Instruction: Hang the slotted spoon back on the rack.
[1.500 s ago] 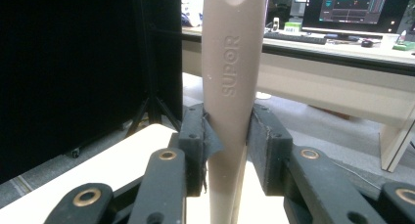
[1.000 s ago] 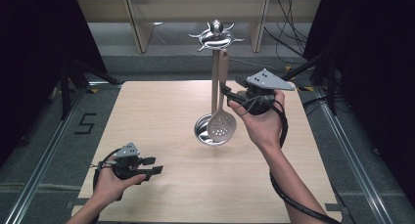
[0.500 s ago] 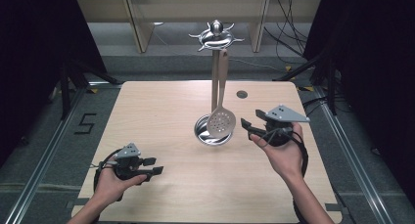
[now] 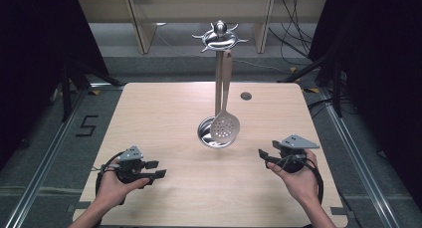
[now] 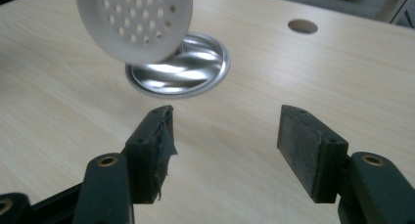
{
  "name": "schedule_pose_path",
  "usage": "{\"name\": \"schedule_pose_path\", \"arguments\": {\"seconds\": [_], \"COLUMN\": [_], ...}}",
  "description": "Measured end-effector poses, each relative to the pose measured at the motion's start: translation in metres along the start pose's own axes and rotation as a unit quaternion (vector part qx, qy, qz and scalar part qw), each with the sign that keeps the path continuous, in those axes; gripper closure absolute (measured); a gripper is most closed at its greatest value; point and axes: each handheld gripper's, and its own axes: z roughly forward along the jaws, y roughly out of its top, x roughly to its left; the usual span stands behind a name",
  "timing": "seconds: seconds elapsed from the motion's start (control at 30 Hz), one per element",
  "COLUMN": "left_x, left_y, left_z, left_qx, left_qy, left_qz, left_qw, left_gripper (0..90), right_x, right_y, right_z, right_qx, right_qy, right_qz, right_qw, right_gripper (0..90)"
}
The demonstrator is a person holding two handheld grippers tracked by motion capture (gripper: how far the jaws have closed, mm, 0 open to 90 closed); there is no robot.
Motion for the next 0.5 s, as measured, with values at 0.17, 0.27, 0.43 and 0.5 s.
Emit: {"name": "schedule_pose_path", "arguments": {"seconds": [0.17, 0.27, 0.43, 0.5], "left_x": [0.001, 0.002, 0.001, 0.002], "left_y": [0.001, 0.001, 0.001, 0.000], "left_z": [-0.002, 0.000, 0.001, 0.003], "left_qx": [0.000, -0.006, -0.003, -0.006], "left_qy": [-0.004, -0.006, -0.006, -0.004], "left_qz": [-0.001, -0.002, -0.007, -0.007], "left_qw": [1.0000, 1.0000, 0.9999, 1.0000], "left_gripper": [47.0, 46.8, 46.7, 46.8], "right_x": [-0.004, -0.008, -0.012, -0.014], "right_y": [-0.014, -0.015, -0.017, -0.018], "right_z": [-0.002, -0.003, -0.004, -0.001], "right_qx": [0.007, -0.005, -0.005, -0.013], "right_qy": [-0.001, -0.002, -0.003, -0.005], "right_qz": [0.043, 0.066, 0.085, 0.079], "right_qw": [0.9990, 0.9978, 0.9964, 0.9968], "right_gripper": [39.0, 39.2, 39.3, 39.4]}}
